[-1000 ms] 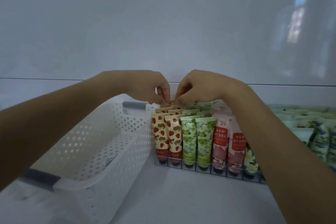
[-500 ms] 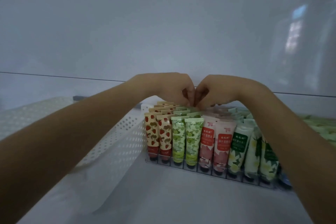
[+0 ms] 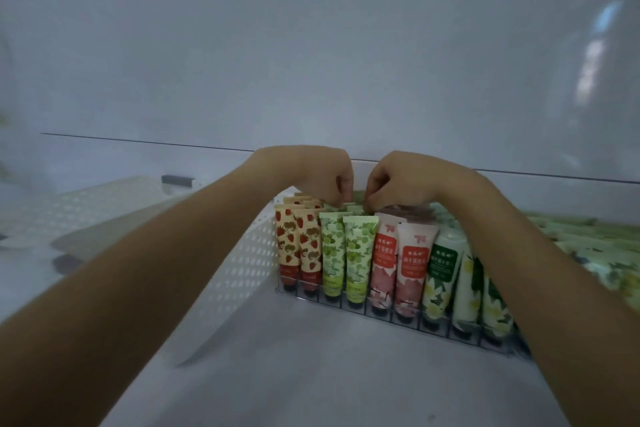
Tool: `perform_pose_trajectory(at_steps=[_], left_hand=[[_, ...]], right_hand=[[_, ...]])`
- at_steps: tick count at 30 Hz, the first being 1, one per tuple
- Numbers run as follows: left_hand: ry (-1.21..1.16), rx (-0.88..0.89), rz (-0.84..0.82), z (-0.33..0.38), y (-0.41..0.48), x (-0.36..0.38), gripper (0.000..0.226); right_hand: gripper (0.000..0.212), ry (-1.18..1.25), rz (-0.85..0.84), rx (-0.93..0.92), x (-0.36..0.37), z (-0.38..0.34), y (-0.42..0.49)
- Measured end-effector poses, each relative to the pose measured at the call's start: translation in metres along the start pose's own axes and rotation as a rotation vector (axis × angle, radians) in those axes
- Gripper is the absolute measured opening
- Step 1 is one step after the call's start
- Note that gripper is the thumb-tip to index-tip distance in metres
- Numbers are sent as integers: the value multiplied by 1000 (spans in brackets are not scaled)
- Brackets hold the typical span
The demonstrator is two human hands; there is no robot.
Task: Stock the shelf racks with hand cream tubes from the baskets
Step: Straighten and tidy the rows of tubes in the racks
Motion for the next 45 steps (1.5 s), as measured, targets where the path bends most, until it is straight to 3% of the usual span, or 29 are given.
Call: perform_pose_trajectory(at_steps=[8,14,20,26,35,39,43,45], left_hand=[[-180,-82,183,-4,-14,-17,24],[-259,35,262,10,-21,-11,14],[-227,93,185,20,-26,-11,7],[-163,80,63,29,-26,1,7],[-160,85,80,35,-28,4,12],[-173,87,79,33,-29,3,13],[-191,88,55,31,-30,3,16],[-203,82,51,29,-31,1,18]], right_hand=[[8,101,99,-62,-23,3,-21],[11,77,9,-48,-22,5,-33],[2,22,-51,-8,-12,-3,-30],[13,-4,-52,34,-8,-3,-31],[12,-56,1,-2,-22,-2,-41],[7,-50,-45,-16,-16,-6,-40],[17,-66,-89,-23,-6,-11,-36],[9,-38,-72,-36,-10,-10,-36]])
Point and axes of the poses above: each hand's wrist, its own y-axis towards the middle knuckle, its own x-axis out of the palm, z = x × y, the point moved 7 cm from there along y, towards the middle knuckle, and after that the axes turned 4 degrees about -x, right-handed, at the moved point
